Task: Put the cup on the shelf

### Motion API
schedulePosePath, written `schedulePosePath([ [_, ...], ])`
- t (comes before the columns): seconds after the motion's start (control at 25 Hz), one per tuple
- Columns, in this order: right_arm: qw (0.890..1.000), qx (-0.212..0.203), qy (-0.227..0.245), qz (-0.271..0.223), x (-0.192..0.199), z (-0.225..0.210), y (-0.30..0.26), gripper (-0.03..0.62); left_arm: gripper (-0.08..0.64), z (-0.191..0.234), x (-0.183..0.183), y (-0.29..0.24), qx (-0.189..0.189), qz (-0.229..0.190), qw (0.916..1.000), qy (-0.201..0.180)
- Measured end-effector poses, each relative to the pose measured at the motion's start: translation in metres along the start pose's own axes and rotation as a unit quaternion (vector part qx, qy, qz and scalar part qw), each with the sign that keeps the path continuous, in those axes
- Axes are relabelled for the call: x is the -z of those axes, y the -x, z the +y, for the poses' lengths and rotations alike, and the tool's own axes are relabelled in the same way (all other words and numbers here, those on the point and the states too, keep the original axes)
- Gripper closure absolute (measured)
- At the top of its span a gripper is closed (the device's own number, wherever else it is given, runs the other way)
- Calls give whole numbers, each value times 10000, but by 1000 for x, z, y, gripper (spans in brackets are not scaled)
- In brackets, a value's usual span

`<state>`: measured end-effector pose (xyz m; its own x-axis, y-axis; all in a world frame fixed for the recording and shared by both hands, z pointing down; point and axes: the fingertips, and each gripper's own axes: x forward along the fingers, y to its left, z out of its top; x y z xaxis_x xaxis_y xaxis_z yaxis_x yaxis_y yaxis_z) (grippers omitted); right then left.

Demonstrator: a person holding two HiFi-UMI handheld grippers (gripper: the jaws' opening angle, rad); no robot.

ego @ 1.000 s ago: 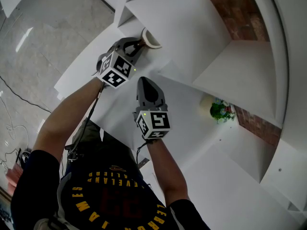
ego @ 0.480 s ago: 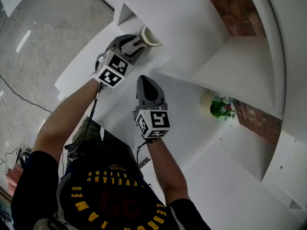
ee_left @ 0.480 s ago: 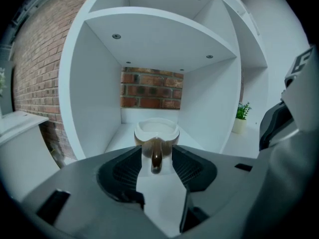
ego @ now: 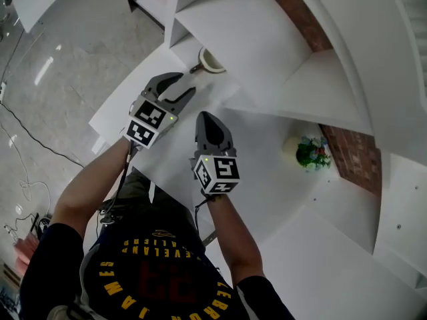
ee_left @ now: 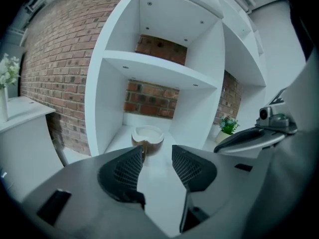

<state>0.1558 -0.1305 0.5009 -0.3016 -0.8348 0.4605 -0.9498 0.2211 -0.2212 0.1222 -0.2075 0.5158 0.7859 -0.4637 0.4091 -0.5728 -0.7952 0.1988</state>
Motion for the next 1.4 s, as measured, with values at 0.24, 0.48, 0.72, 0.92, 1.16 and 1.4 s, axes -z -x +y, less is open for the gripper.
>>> schedulePosePath([
  [0.24, 9992, -60, -204, -331, -9, -8, 17, 586, 391, -41, -21, 23, 472, -259, 9980, 321],
  [0.48, 9984, -26, -219, -527, -25, -2, 35, 586, 397, -59, -48, 58, 513, -573, 9958, 497],
  [0.72, 9962, 72, -345, -800, -48, -2, 56, 586, 403, -66, -82, 91, 364, -971, 9933, 506],
  [0.92, 9956, 280, -140, -882, -79, 3, 68, 586, 403, -66, -128, 117, 321, -1448, 9882, 377],
  [1.16, 9921, 197, 143, -1231, -120, 24, 97, 586, 403, -93, -165, 143, 401, -1738, 9840, 49],
  [1.4, 9870, 238, 112, -1588, -161, 41, 109, 586, 403, -109, -196, 168, 510, -1902, 9789, -554],
])
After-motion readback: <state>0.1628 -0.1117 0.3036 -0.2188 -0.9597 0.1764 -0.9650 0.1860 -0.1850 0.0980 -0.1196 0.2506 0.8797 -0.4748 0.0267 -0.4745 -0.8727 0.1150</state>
